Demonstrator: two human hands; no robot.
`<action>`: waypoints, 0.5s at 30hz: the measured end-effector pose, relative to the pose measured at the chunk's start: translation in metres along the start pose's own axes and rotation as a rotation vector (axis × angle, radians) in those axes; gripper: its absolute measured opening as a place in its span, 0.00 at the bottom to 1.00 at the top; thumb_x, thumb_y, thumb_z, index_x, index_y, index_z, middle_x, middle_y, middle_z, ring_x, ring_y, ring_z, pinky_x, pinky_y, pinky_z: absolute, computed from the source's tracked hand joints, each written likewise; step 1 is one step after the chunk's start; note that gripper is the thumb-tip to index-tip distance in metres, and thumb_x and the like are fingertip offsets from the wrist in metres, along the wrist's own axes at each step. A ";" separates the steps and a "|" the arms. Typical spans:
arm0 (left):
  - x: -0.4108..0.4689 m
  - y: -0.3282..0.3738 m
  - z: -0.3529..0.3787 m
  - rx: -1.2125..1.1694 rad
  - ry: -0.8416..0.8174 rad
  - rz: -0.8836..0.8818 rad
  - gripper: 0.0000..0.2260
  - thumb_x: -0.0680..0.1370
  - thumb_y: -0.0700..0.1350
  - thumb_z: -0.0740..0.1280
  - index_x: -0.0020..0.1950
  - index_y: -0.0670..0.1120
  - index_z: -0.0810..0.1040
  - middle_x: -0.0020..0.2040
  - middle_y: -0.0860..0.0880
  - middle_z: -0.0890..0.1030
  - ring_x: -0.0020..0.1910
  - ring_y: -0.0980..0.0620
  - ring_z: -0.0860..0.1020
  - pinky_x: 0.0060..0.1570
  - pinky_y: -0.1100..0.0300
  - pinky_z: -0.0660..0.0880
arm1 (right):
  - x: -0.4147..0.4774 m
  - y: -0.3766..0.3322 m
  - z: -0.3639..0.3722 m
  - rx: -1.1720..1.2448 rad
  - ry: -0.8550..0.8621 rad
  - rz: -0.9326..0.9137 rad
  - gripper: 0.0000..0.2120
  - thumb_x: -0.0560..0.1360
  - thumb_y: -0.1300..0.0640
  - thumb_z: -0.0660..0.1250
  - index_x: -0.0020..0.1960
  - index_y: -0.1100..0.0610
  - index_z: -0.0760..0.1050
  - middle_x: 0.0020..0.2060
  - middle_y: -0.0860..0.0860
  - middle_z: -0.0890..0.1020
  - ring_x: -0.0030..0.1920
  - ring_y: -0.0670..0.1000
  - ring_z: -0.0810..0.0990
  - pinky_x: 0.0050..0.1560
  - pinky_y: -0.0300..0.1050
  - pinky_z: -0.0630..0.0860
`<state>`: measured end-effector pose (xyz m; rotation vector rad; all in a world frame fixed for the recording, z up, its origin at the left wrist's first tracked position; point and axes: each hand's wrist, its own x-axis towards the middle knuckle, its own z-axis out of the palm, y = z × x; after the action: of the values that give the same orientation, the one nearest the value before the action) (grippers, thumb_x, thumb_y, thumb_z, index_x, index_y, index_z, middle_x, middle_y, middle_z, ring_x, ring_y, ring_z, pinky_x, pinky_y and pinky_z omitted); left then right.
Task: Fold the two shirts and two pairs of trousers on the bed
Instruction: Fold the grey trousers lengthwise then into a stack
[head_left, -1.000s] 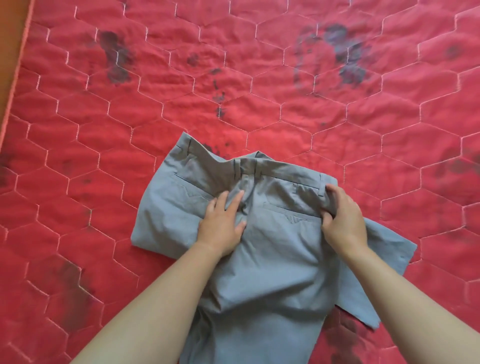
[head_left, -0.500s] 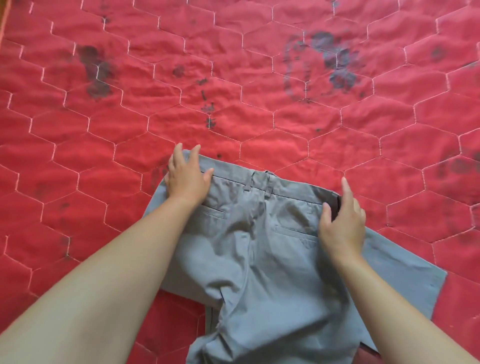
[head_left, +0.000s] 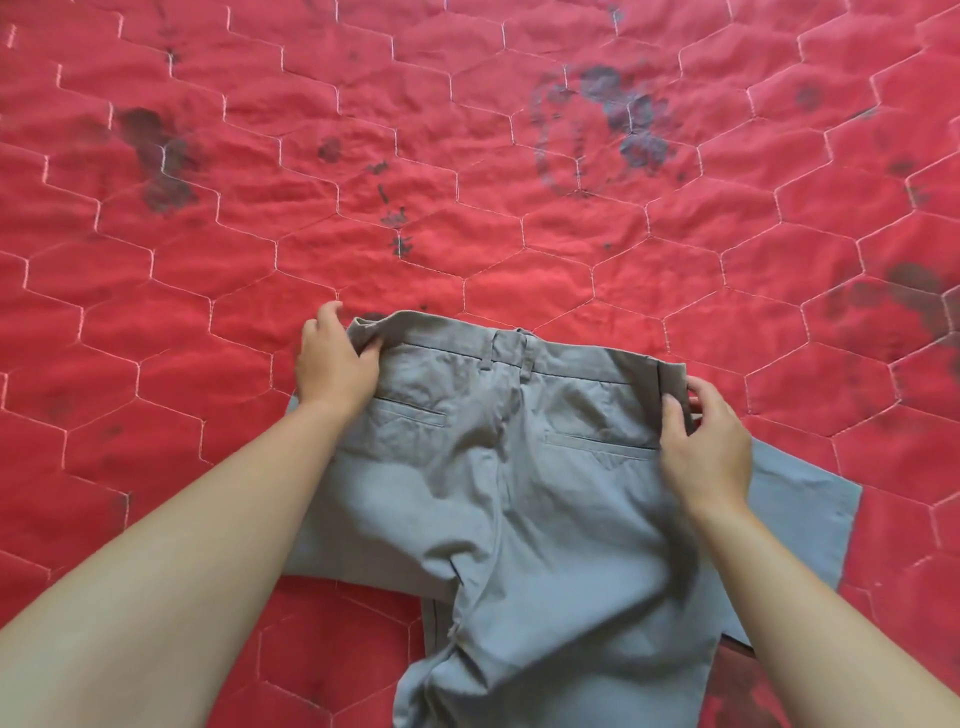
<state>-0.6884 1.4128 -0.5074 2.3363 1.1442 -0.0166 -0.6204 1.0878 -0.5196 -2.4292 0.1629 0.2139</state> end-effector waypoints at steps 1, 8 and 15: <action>-0.010 0.004 -0.004 -0.022 0.007 0.020 0.17 0.75 0.46 0.68 0.63 0.44 0.72 0.58 0.38 0.74 0.58 0.39 0.72 0.56 0.51 0.67 | -0.005 -0.005 -0.005 0.028 0.007 0.002 0.09 0.76 0.56 0.64 0.56 0.53 0.76 0.45 0.53 0.82 0.44 0.54 0.78 0.45 0.47 0.71; -0.120 0.056 -0.057 -0.270 -0.083 0.109 0.11 0.73 0.48 0.70 0.34 0.49 0.72 0.28 0.55 0.70 0.29 0.56 0.68 0.32 0.61 0.60 | -0.079 -0.088 -0.037 0.283 -0.249 0.040 0.07 0.71 0.52 0.72 0.46 0.44 0.76 0.34 0.41 0.79 0.31 0.37 0.77 0.35 0.33 0.72; -0.168 0.071 -0.044 -0.637 -0.253 -0.168 0.07 0.77 0.46 0.66 0.40 0.47 0.77 0.35 0.50 0.78 0.37 0.55 0.74 0.46 0.53 0.73 | -0.121 -0.115 -0.026 0.507 -0.480 0.068 0.13 0.73 0.62 0.68 0.46 0.42 0.78 0.41 0.44 0.84 0.40 0.41 0.81 0.45 0.36 0.77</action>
<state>-0.7530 1.2751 -0.3973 1.6264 1.0264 -0.0067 -0.7156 1.1651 -0.4042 -1.8138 0.0707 0.6882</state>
